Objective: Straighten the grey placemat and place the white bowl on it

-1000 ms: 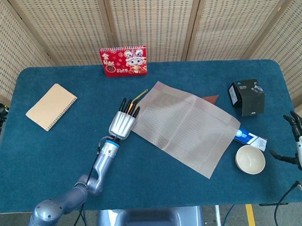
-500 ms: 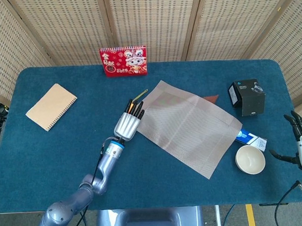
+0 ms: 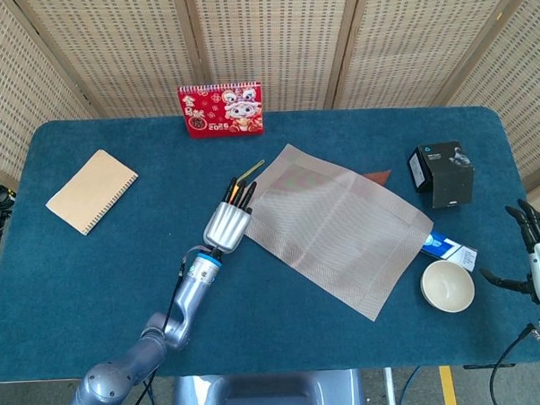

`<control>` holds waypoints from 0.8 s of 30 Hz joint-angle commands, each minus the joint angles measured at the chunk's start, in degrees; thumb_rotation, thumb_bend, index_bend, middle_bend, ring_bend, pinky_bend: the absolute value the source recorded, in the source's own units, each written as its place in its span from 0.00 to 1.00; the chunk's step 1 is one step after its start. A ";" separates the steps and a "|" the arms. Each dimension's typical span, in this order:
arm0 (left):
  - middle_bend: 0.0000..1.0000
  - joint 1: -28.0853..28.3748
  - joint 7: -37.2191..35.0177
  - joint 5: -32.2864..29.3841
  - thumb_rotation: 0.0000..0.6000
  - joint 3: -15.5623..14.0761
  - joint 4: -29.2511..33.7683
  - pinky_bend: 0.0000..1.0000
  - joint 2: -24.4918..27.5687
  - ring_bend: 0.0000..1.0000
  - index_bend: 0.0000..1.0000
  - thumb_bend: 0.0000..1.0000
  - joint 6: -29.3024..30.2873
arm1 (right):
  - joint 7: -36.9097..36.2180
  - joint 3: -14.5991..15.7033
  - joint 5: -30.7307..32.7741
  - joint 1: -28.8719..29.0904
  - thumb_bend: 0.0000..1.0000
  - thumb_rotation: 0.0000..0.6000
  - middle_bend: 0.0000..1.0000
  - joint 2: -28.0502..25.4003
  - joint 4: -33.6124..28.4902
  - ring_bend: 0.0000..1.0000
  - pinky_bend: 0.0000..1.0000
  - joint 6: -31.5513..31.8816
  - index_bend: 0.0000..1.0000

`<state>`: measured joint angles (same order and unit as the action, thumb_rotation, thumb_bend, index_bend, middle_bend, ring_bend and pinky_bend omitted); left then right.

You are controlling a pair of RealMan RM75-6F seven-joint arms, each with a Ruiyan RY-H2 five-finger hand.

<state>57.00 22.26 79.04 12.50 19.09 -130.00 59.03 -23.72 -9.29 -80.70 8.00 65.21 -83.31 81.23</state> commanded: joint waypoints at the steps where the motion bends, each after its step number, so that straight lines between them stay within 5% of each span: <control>1: 0.00 0.17 0.05 -0.09 1.00 -0.01 0.05 0.00 0.00 0.00 0.56 0.34 0.13 | -0.05 0.04 0.00 0.02 0.15 1.00 0.00 -0.02 -0.04 0.00 0.00 -0.15 0.13; 6: 0.00 0.42 0.38 -0.26 1.00 0.05 -0.05 0.00 0.00 0.00 0.56 0.36 0.37 | -0.20 0.09 -0.05 0.05 0.15 1.00 0.00 -0.05 -0.05 0.00 0.00 -0.30 0.13; 16: 0.00 0.60 1.10 -0.60 1.00 -0.41 0.00 0.00 0.00 0.00 0.55 0.57 -0.01 | -0.48 0.19 -0.12 0.16 0.15 1.00 0.00 -0.12 -0.03 0.00 0.00 -0.69 0.13; 24: 0.00 0.15 0.65 -0.30 1.00 -0.87 -0.14 0.00 0.00 0.00 0.56 0.58 1.22 | -0.52 0.16 -0.07 0.17 0.15 1.00 0.00 -0.07 -0.01 0.00 0.00 -0.75 0.13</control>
<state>57.22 22.98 78.66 11.70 18.97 -130.00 60.13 -24.25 -9.12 -80.76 8.17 65.13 -83.32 80.48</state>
